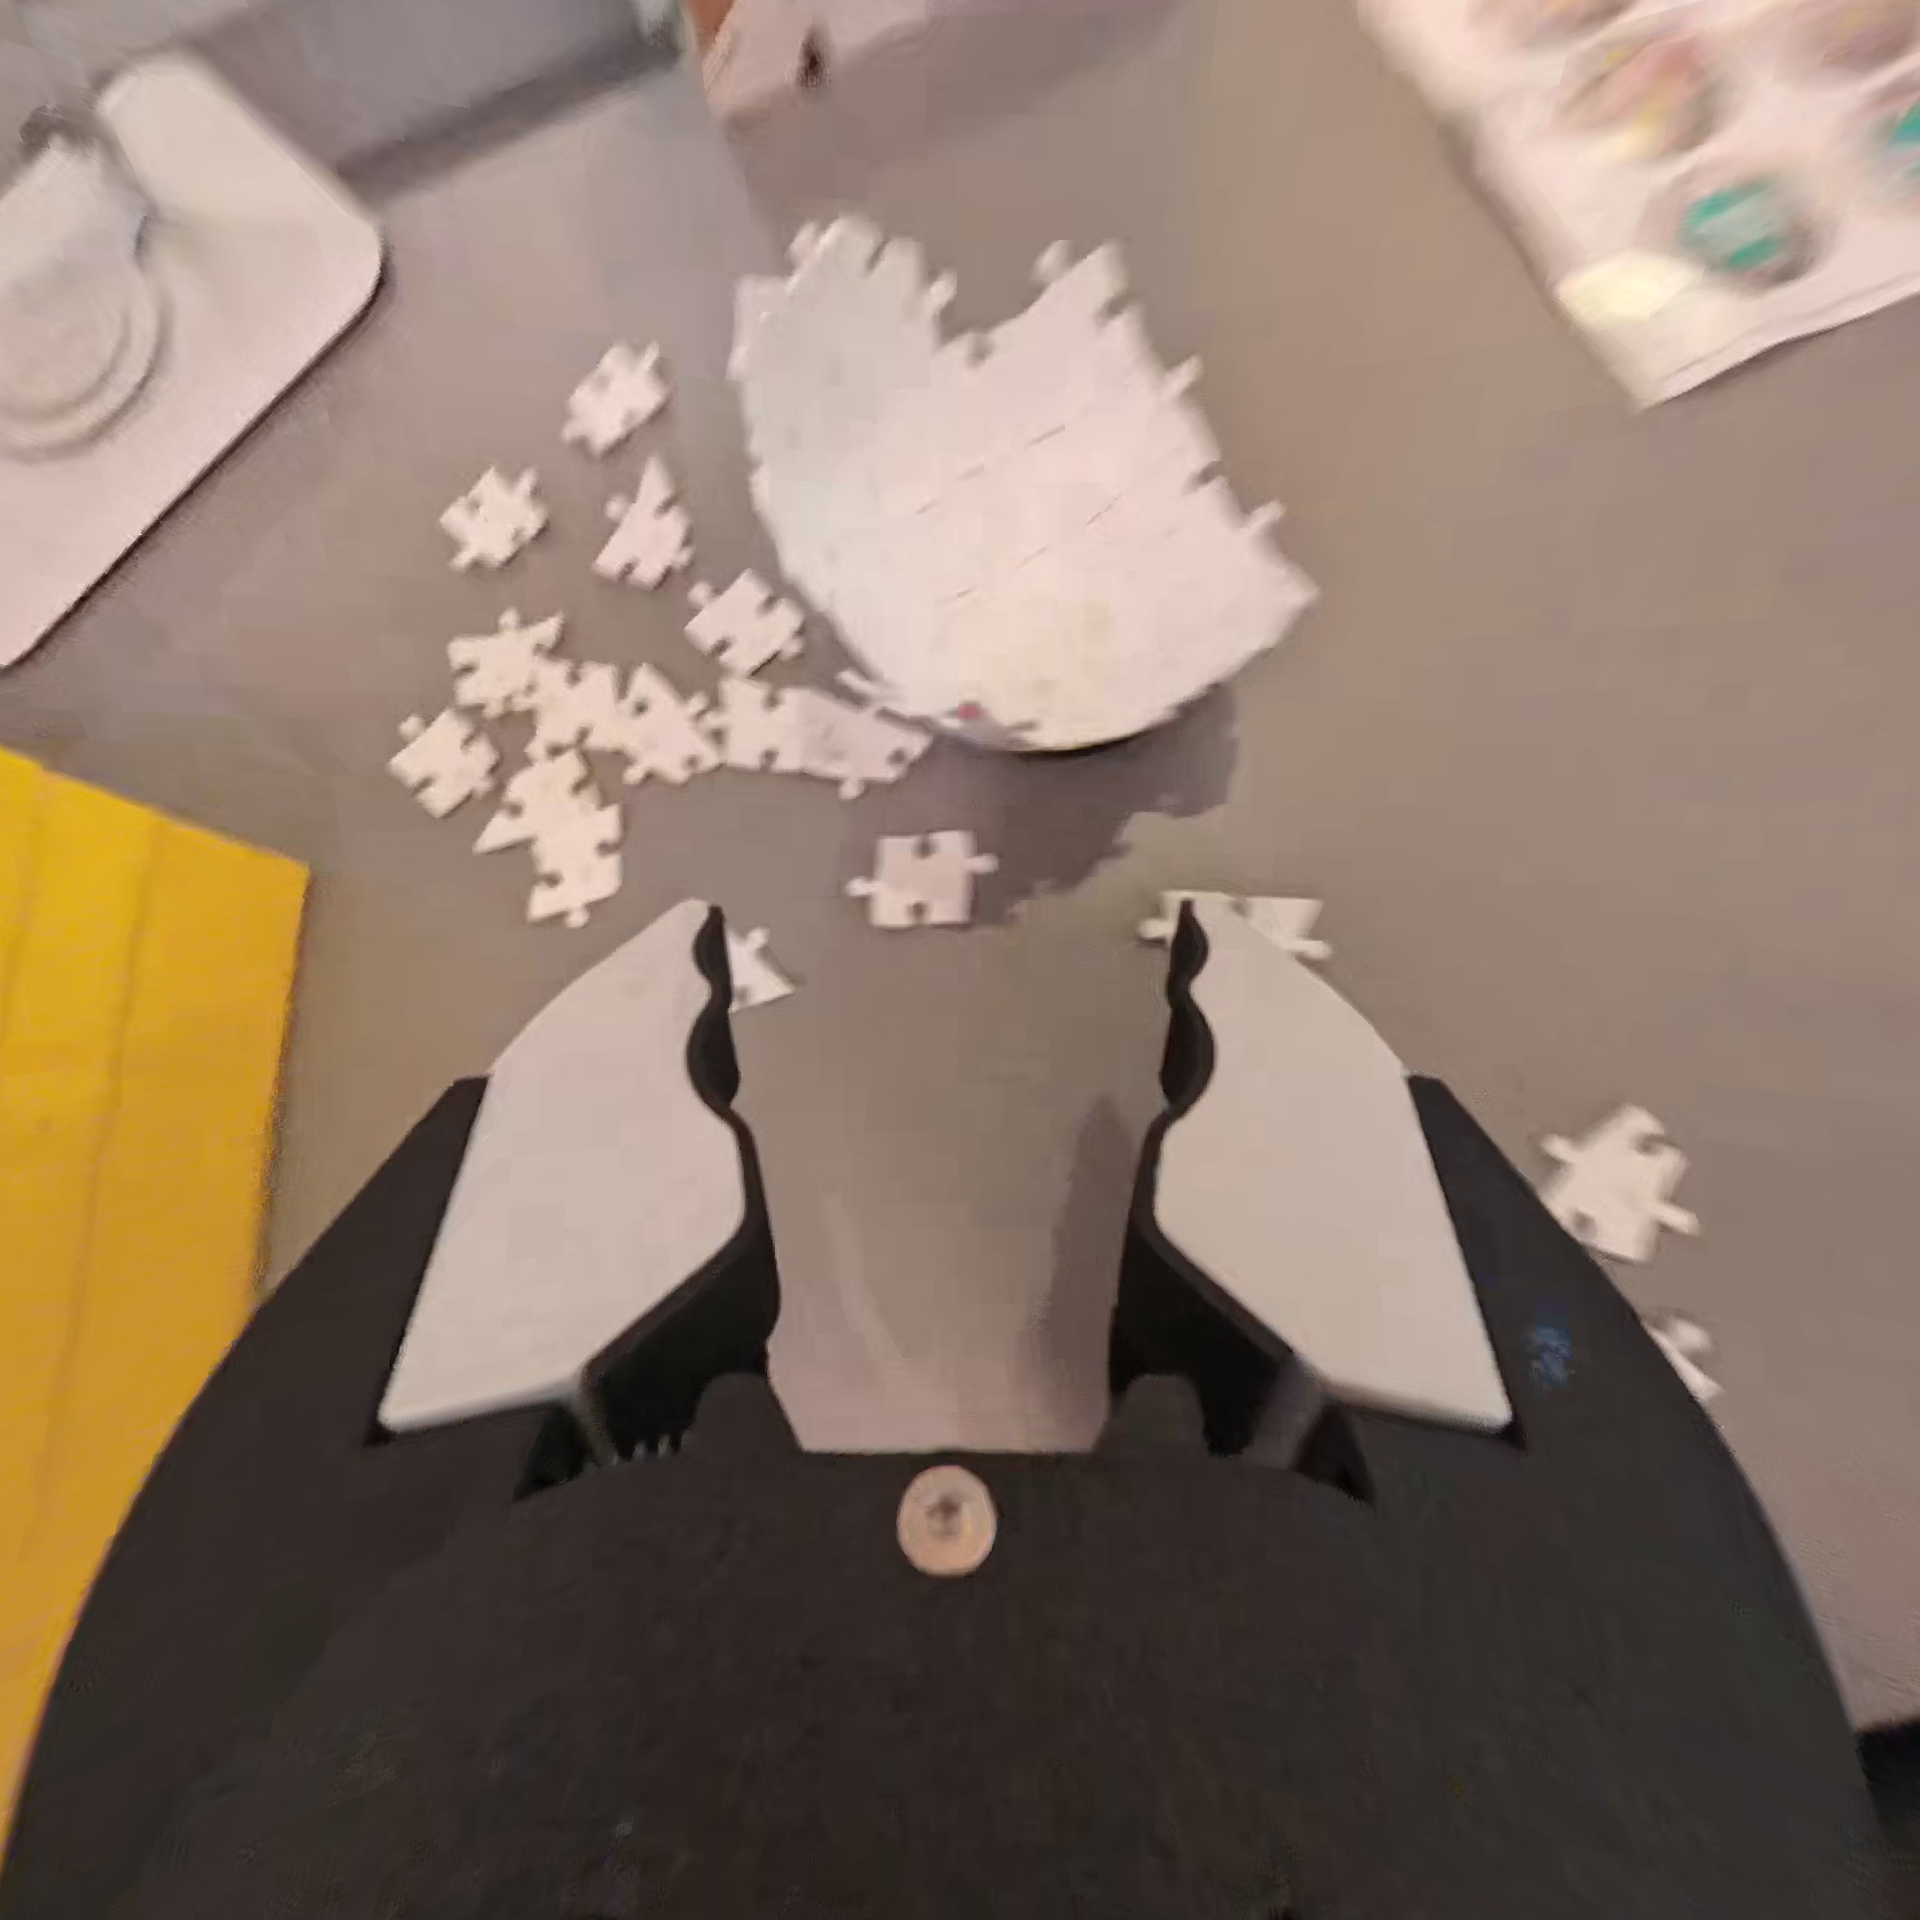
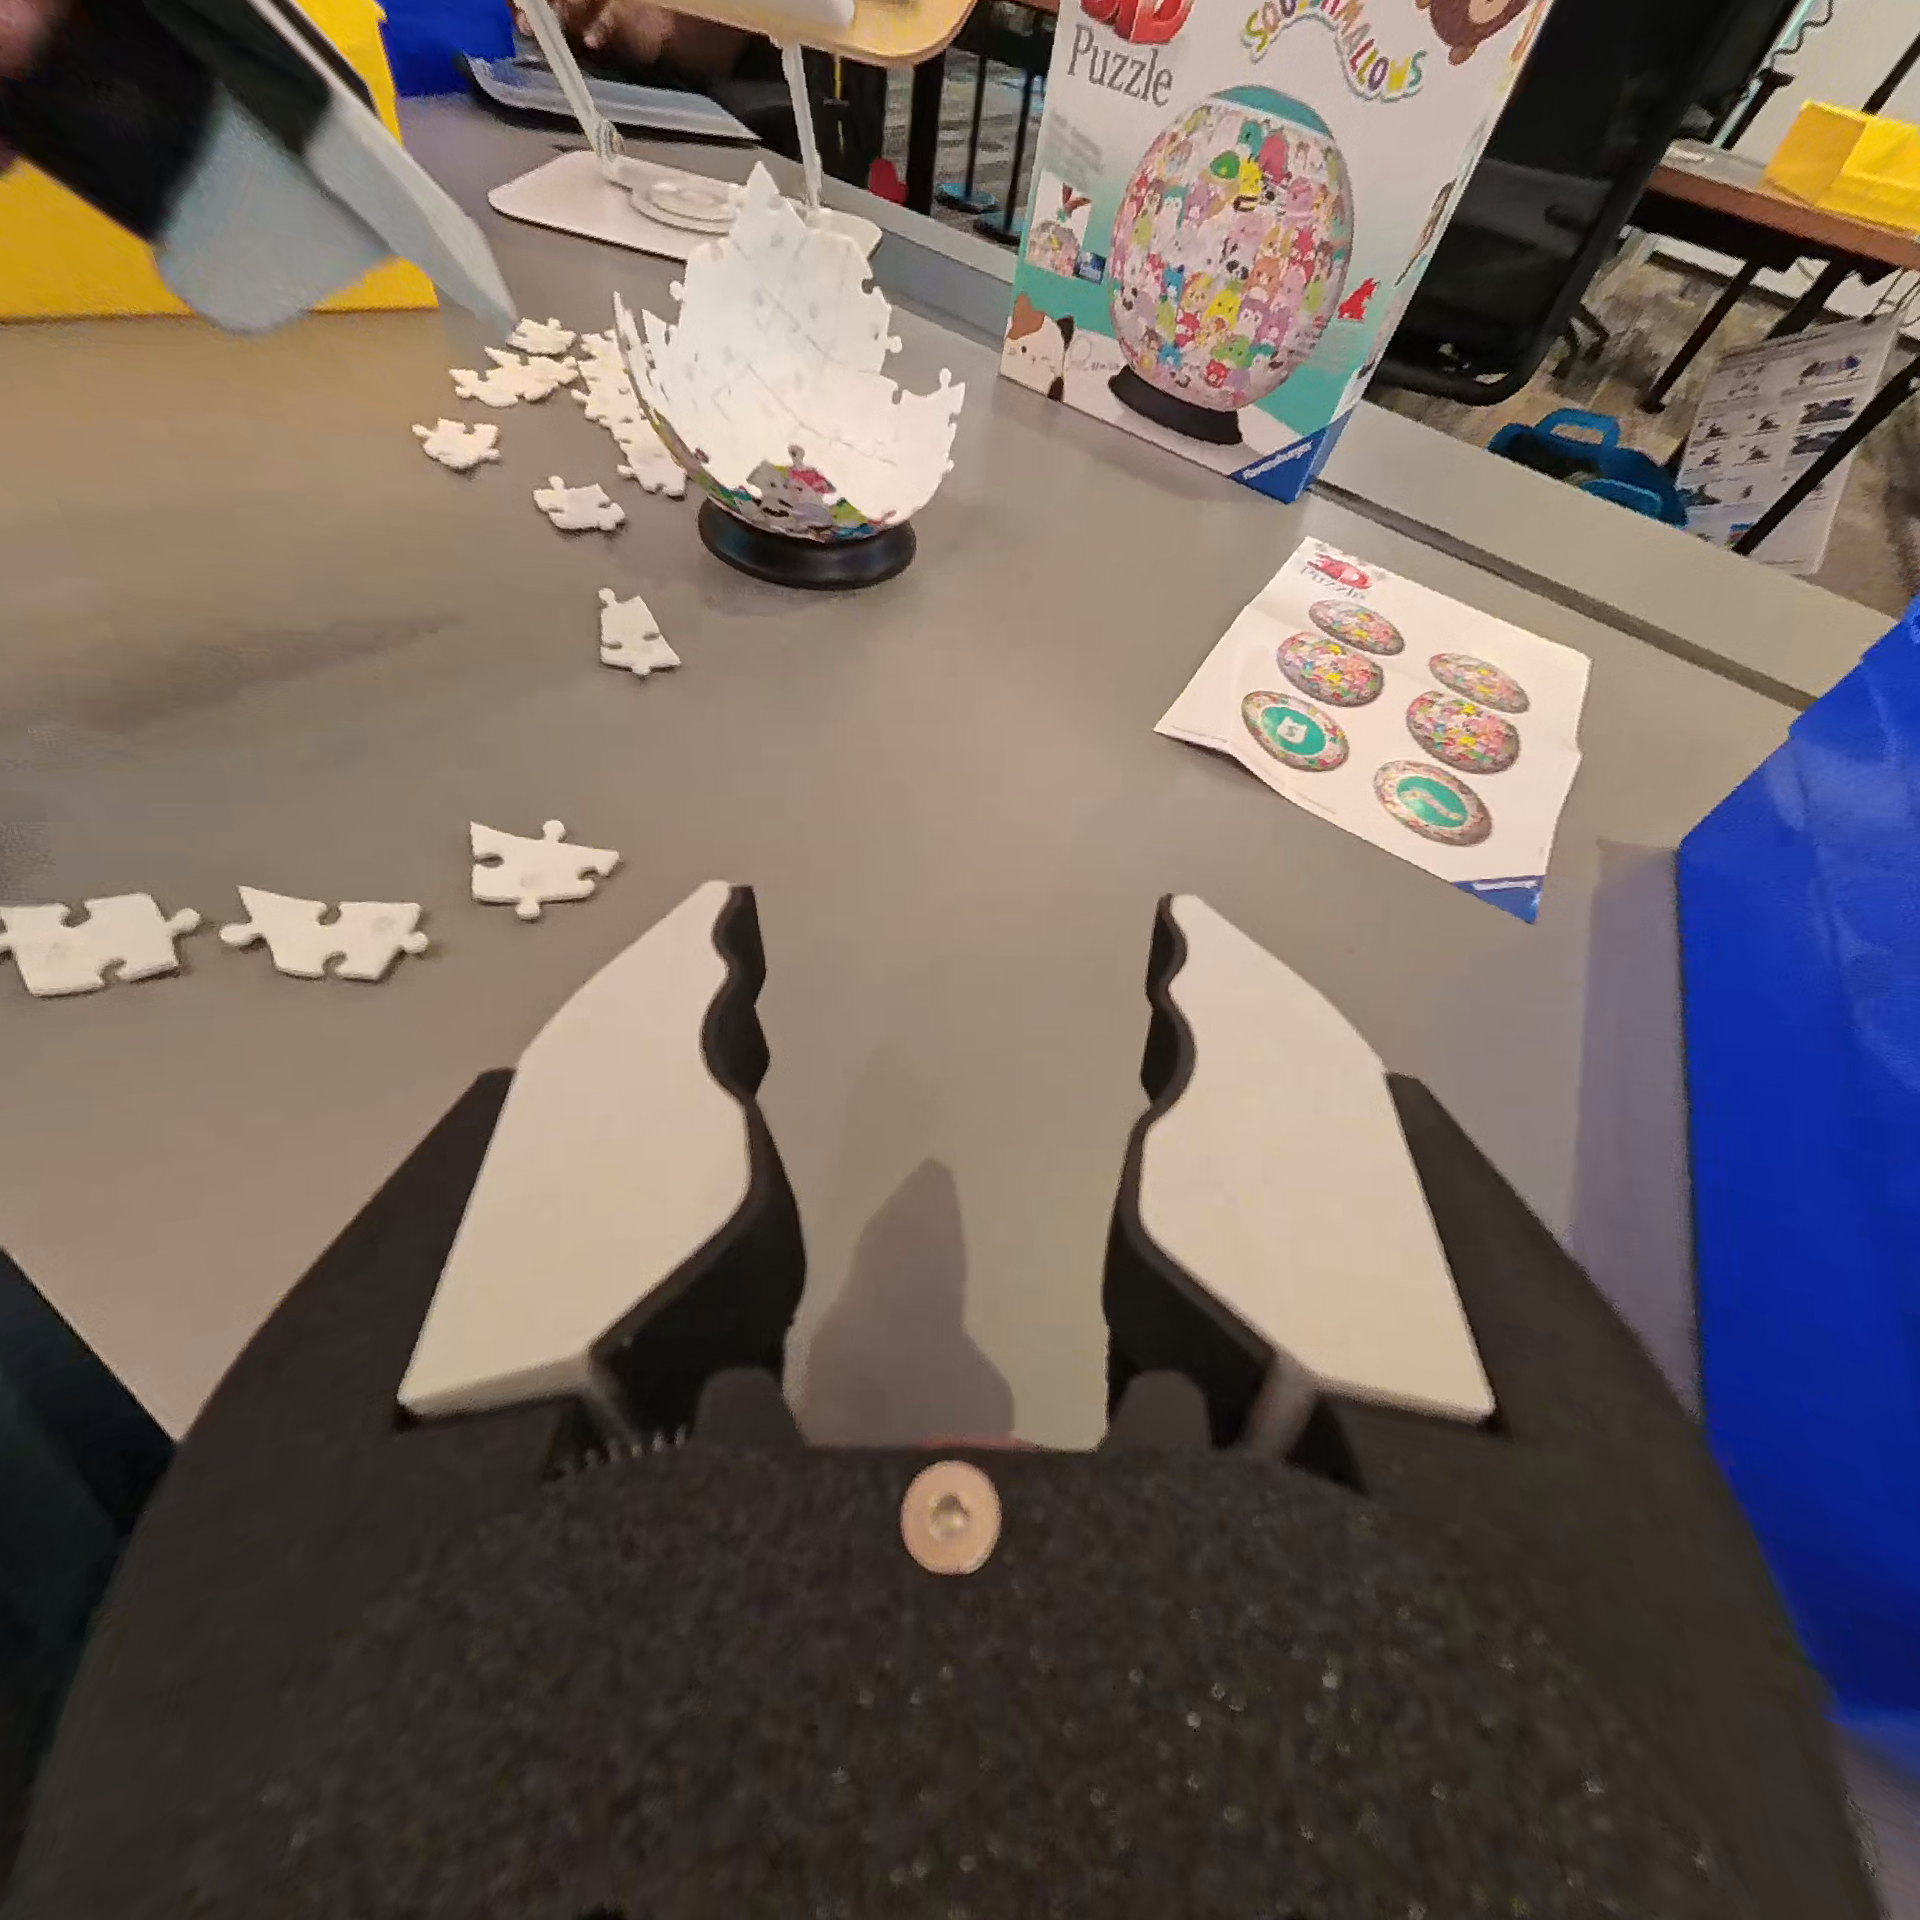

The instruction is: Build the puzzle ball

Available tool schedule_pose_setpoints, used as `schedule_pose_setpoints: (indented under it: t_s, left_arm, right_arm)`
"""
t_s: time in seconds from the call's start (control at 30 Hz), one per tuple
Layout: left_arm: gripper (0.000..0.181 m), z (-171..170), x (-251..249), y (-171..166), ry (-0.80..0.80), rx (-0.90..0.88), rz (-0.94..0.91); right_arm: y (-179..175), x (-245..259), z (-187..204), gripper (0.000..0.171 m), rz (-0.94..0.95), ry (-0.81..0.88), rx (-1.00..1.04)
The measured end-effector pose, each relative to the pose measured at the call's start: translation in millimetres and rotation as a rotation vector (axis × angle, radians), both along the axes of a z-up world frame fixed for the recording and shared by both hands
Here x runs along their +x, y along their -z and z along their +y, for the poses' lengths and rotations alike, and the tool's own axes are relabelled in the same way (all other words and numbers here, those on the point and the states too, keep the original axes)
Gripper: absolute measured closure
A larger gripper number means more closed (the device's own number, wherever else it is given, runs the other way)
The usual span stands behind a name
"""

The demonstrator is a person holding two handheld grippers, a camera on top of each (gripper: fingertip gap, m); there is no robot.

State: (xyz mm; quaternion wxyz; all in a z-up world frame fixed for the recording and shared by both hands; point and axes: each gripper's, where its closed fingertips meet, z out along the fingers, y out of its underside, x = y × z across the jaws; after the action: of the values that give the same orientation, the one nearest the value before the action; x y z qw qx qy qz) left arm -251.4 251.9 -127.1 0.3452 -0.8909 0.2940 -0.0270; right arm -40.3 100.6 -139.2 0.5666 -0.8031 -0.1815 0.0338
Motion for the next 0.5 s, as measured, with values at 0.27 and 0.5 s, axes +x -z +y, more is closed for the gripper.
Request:
schedule_pose_setpoints:
  t_s: [0.27, 0.5]
  left_arm:
    - [0.104, 26, 17, 5, -0.061, 0.105, 0.224]
    - [0.1, 19, 42, 18, -0.071, 0.094, 0.207]
  right_arm:
    - [7, 2, 5, 0.098, 0.026, -0.027, -0.036]
    - [5, 4, 6, 0.097, 0.06, -0.029, -0.041]
